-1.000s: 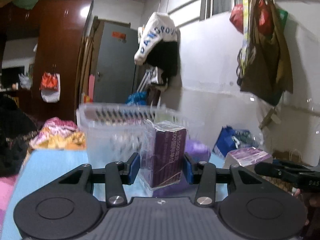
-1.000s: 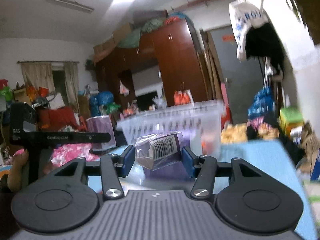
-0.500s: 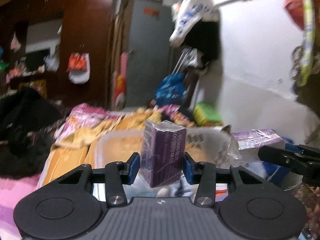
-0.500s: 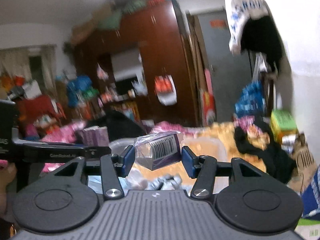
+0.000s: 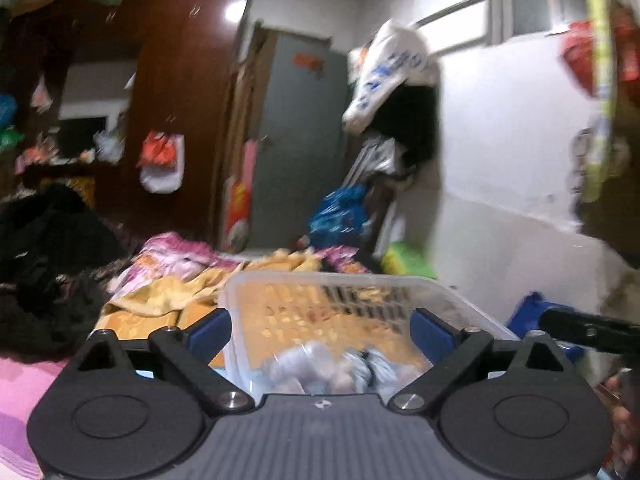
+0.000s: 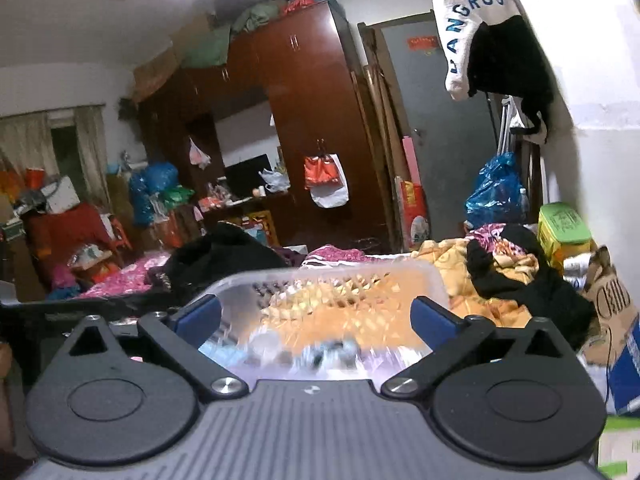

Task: Organize objects
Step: 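Drop the purple box from the left gripper into the basket while the right gripper drops the pack in, then close both grippers on the sides of the large purple package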

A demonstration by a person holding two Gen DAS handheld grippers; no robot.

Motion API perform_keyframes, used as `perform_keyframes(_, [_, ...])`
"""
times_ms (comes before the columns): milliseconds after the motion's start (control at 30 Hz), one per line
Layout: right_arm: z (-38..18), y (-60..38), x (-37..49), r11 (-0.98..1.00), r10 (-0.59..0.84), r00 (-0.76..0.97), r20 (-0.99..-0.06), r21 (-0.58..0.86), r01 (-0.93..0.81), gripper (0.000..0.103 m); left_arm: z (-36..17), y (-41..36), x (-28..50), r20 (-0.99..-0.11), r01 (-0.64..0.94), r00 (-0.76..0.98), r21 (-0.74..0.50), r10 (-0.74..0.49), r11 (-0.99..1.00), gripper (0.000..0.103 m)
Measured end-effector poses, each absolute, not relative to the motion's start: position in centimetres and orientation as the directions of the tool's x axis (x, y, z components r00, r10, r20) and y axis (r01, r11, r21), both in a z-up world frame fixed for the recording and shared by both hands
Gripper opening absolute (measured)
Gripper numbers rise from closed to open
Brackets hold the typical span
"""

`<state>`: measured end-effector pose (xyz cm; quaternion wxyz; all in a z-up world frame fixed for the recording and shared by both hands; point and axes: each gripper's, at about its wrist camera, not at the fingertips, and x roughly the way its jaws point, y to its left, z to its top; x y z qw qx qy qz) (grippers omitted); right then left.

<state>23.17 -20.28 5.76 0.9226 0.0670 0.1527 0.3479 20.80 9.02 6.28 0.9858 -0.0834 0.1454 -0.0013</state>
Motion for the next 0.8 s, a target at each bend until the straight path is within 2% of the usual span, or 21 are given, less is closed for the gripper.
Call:
perform_keyframes(133, [1.1,-24.1,20.5,0.723,0.69,0.683,-0.238,0.262,-0.639,0.103,2.1,8.5,16.5,-0.287,0.073,0.95,-0.178,-0.122,0.981,0.097])
perform_keyframes(300, [-2.5,-25.5,19.3,0.712,0.702,0.653,-0.285,0.272,-0.647,0.103,-1.2,8.0,16.2,-0.341,0.102,0.928,-0.164,-0.153,0.981,0.097])
perform_keyframes(533, [-2.2,-23.0,19.9,0.732,0.68,0.671,-0.297,0.218,-0.646,0.103,-2.1,6.2,17.3,-0.35,0.155,0.916,-0.137,-0.195,0.978,0.097])
perform_keyframes(667, [-2.4,-21.4,19.8,0.769,0.63,0.715,-0.304,0.114,-0.629,0.102,-2.4,5.0,18.1,-0.359,0.165,0.912,-0.125,-0.2,0.978,0.097])
perform_keyframes(767, [-2.5,-21.2,20.7,0.743,0.661,0.68,-0.317,0.15,-0.652,0.093,-2.7,4.6,18.7,-0.356,0.165,0.912,-0.129,-0.201,0.978,0.097])
perform_keyframes(800, [-2.4,-21.2,20.8,0.735,0.671,0.673,-0.312,0.159,-0.659,0.093,-2.8,4.5,18.9,-0.356,0.162,0.913,-0.129,-0.198,0.978,0.097])
